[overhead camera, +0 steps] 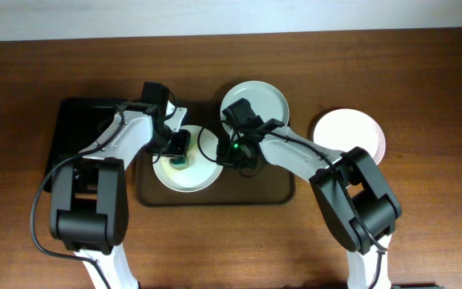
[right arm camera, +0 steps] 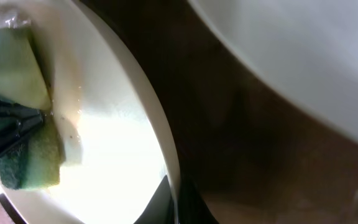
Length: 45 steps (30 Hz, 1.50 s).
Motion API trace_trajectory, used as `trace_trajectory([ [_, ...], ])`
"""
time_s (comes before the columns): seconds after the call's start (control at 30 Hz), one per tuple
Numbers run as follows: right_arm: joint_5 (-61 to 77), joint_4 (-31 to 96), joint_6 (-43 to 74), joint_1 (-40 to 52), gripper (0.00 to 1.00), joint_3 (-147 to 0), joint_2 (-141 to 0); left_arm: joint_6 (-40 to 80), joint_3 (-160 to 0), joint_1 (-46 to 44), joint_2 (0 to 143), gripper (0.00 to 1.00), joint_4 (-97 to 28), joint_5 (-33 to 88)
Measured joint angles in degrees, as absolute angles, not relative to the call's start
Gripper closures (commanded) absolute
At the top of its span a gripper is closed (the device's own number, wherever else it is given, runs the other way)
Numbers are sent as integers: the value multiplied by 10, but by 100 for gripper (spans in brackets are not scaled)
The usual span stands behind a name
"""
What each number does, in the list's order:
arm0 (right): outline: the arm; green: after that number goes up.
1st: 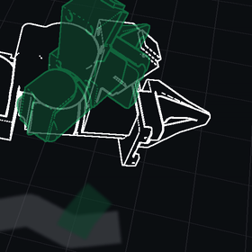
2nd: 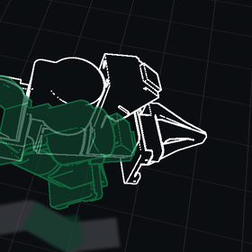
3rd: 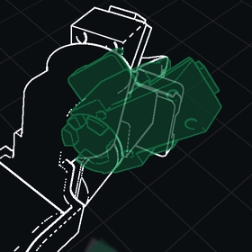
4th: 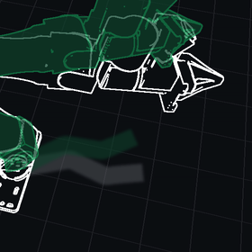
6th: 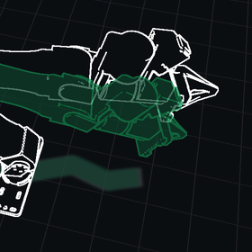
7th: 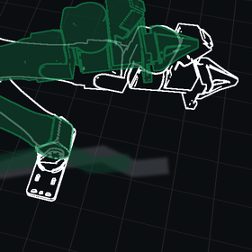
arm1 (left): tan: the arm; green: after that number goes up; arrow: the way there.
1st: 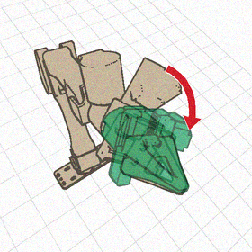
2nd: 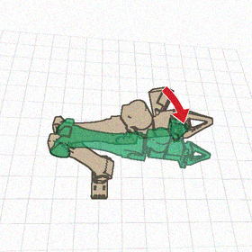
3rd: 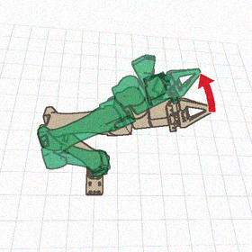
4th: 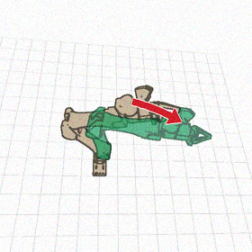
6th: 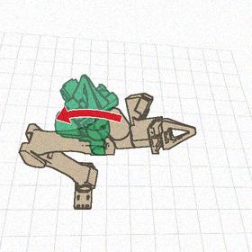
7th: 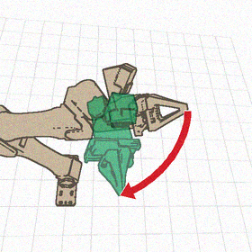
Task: Clean dirty plates on tray and stack at the side
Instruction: 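Scrub the front pale green plate with the sponge in the left gripper, then lift the pale green plate with the right gripper and stack it on the pink plate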
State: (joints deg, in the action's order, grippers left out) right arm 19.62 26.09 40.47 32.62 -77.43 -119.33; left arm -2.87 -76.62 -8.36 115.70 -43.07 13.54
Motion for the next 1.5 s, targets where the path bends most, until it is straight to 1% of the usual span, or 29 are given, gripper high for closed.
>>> trace_trajectory([
  [0.03, 196, 261, 405, 327, 96, -774, -1193, -13, -774, -90, 1155, 99, -448, 72],
  [0.07, 196, 261, 405, 327, 96, -774, -1193, -1, -781, -91, 1155, 99, -460, 45],
  [0.1, 196, 261, 405, 327, 96, -774, -1193, 11, -789, -89, 1155, 99, -477, -14],
  [0.2, 196, 260, 405, 327, 96, -774, -1193, 31, -797, -116, 1158, 100, -482, -107],
  [0.27, 196, 261, 405, 327, 96, -774, -1193, 31, -798, -144, 1160, 100, -461, -138],
  [0.3, 196, 261, 405, 327, 96, -774, -1193, 28, -798, -156, 1162, 99, -439, -132],
  [0.4, 196, 262, 405, 327, 96, -774, -1193, 2, -798, -176, 1162, 100, -402, -50],
  [0.5, 196, 263, 402, 327, 96, -774, -1193, -4, -804, -170, 1163, 99, -456, 10],
  [0.53, 197, 264, 401, 327, 96, -774, -1193, -3, -805, -162, 1163, 100, -490, 40],
  [0.6, 197, 264, 400, 327, 96, -774, -1193, -3, -805, -134, 1163, 100, -507, 99],
  [0.67, 198, 263, 401, 327, 96, -774, -1193, -2, -804, -94, 1163, 99, -477, 149],
  [0.7, 198, 262, 401, 327, 96, -774, -1193, -2, -804, -72, 1166, 99, -436, 160],
  [0.77, 197, 261, 404, 327, 96, -774, -1193, -2, -803, -55, 1167, 99, -396, 154],
  [0.83, 196, 261, 403, 327, 96, -774, -1193, -2, -804, -55, 1167, 99, -410, 117],
  [0.93, 199, 262, 400, 327, 96, -774, -1193, -2, -810, -55, 1167, 99, -490, 88],
  [1.03, 198, 263, 400, 327, 96, -774, -1193, -18, -842, -51, 1170, 99, -599, 151],
  [1.07, 198, 263, 400, 327, 96, -774, -1193, -28, -881, -47, 1172, 99, -621, 185],
  [1.13, 200, 263, 400, 327, 96, -774, -1193, -34, -929, -37, 1174, 99, -626, 209],
  [1.2, 201, 263, 400, 327, 96, -774, -1193, -37, -969, -16, 1174, 99, -603, 222],
  [1.27, 201, 263, 400, 327, 96, -774, -1193, -37, -973, 1, 1174, 99, -585, 220],
  [1.5, 231, 276, 399, 327, 96, -774, -1193, -37, -973, 1, 1174, 99, -570, 205],
])
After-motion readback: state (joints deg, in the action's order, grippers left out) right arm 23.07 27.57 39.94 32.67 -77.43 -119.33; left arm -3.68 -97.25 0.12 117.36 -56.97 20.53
